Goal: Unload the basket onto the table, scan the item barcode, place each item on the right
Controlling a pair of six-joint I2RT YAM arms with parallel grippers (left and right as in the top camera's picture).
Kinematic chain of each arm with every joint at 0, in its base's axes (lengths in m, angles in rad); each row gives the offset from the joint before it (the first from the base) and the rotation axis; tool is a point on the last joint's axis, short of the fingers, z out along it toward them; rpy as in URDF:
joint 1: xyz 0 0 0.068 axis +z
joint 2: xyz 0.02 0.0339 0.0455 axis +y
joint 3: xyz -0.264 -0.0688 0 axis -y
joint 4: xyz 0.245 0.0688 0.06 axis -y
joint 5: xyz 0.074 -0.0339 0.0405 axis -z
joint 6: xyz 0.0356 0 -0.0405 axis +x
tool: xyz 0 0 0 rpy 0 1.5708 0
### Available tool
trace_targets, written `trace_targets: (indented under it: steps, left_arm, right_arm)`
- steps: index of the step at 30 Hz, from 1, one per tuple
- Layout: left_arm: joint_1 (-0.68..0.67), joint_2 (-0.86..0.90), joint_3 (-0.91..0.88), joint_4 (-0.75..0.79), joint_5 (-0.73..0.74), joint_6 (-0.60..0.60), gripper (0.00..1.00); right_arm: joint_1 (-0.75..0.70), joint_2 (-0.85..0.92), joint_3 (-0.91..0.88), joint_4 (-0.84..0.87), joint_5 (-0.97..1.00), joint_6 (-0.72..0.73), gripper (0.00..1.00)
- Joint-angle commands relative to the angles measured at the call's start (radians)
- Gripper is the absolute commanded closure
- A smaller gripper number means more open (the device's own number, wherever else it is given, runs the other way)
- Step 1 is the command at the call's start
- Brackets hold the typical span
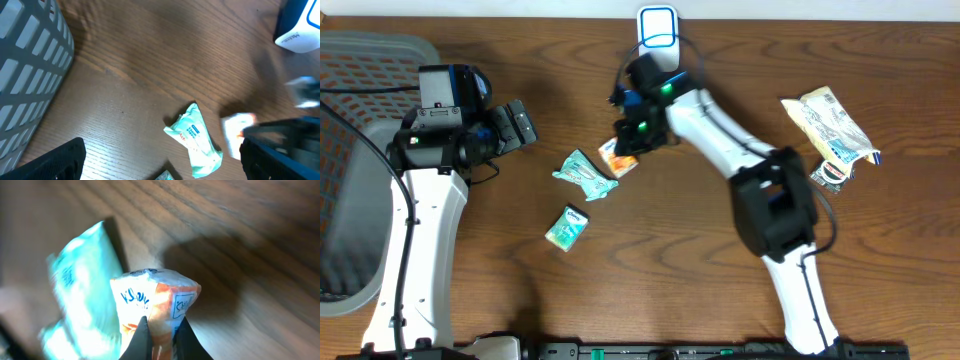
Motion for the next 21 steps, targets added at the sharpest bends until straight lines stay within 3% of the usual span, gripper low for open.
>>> trace_targets:
  steps: [1,5,14,15,21]
  left_arm:
    - [0.003,0.002,0.006,-0.003,-0.009,0.017,0.02]
    - [0.003,0.002,0.006,-0.003,-0.009,0.017,0.02]
    - [0.003,0.002,0.006,-0.003,-0.009,0.017,0.03]
    - [0.003,0.002,0.006,-0.003,-0.009,0.017,0.02]
    - [0.003,0.002,0.006,-0.003,-0.009,0.017,0.02]
  right_arm:
    - [-0.093,-0.069,-0.001,-0.069,-0.259,-0.221,0.99]
    - [-0.181,-0.064,-0.003,-0.174,-0.367,-0.333,0.99]
    - [-0.232,-0.064,-0.003,-0.22,-0.323,-0.348,0.99]
    - [-0.228,-0.064,-0.003,-0.219,-0.272,-0.339,0.99]
    - [-0.098,-0.064,-0.003,-0.203,0.546,-0.002,0.99]
